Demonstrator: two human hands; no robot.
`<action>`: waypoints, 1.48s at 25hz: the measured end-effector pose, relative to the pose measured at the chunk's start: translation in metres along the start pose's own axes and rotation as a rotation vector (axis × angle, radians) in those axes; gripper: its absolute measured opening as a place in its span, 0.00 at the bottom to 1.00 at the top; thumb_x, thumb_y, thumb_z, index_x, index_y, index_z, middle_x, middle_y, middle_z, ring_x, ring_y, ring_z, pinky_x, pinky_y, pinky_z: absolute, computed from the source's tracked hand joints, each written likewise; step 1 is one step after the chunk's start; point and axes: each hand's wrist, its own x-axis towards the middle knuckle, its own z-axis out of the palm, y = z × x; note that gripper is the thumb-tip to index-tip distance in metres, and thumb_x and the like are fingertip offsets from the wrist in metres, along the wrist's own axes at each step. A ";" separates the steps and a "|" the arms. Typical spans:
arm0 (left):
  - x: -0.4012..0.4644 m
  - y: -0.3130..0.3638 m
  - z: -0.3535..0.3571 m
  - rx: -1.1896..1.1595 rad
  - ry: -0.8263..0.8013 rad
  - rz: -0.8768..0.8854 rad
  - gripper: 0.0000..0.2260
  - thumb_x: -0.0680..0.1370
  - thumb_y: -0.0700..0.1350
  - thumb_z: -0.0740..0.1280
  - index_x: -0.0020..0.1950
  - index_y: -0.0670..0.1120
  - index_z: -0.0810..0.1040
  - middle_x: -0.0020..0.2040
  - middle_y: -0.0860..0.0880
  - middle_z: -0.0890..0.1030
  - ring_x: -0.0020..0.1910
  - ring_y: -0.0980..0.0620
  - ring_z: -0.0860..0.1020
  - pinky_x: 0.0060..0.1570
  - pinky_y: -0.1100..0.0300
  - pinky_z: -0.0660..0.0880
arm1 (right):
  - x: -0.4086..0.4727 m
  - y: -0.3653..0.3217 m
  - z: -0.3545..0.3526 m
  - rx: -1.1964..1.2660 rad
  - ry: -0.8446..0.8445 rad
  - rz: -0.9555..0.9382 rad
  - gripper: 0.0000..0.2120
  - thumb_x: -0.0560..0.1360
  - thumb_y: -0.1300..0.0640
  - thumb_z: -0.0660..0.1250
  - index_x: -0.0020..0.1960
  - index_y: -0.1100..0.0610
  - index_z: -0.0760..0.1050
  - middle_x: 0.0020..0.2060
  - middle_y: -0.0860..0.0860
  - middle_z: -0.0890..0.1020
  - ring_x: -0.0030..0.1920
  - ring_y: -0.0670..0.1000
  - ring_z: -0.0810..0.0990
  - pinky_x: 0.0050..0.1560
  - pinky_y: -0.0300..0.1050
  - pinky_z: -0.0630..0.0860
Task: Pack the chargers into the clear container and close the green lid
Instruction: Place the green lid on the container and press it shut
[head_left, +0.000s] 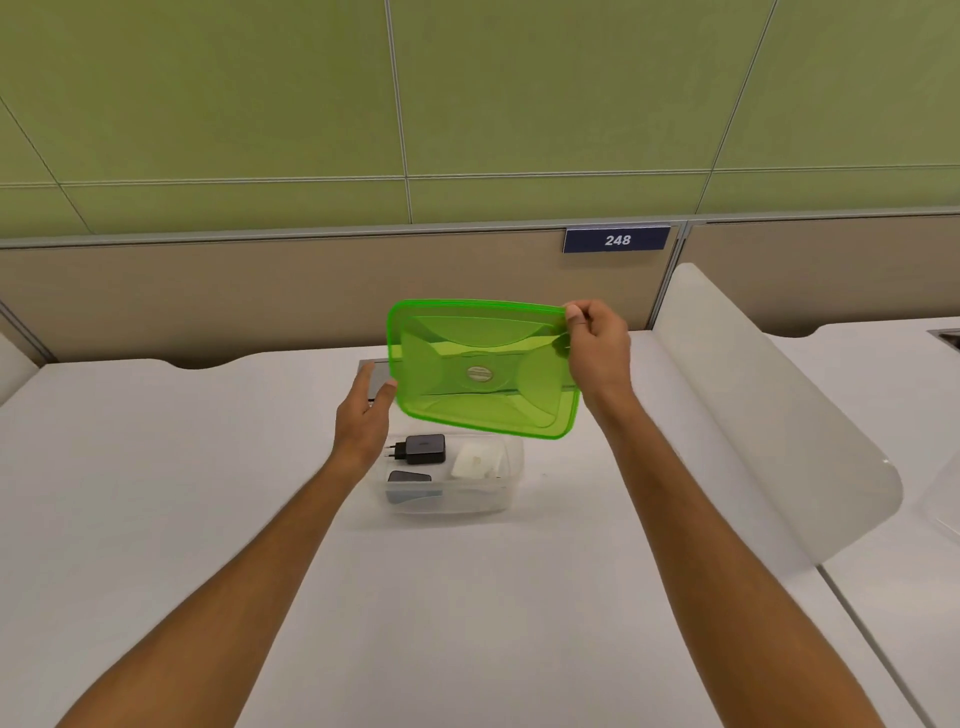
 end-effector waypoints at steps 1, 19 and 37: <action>0.001 -0.002 -0.001 -0.044 -0.013 0.003 0.22 0.81 0.49 0.60 0.75 0.49 0.62 0.67 0.53 0.73 0.64 0.57 0.71 0.64 0.64 0.63 | 0.000 -0.002 0.006 0.064 -0.044 0.038 0.10 0.80 0.56 0.60 0.49 0.60 0.78 0.39 0.56 0.79 0.39 0.54 0.75 0.45 0.59 0.78; 0.011 -0.036 -0.018 -0.070 0.118 -0.137 0.14 0.79 0.44 0.62 0.64 0.47 0.75 0.60 0.43 0.79 0.56 0.44 0.76 0.58 0.52 0.74 | -0.027 0.038 0.062 0.311 -0.266 0.202 0.22 0.77 0.60 0.65 0.71 0.54 0.69 0.64 0.51 0.78 0.63 0.50 0.77 0.65 0.48 0.73; -0.003 -0.079 0.001 0.351 0.019 -0.298 0.25 0.77 0.49 0.64 0.70 0.39 0.65 0.61 0.36 0.77 0.59 0.37 0.75 0.56 0.49 0.73 | -0.043 0.108 0.090 -0.121 -0.366 0.363 0.33 0.78 0.46 0.64 0.77 0.56 0.56 0.76 0.52 0.62 0.76 0.53 0.61 0.75 0.49 0.59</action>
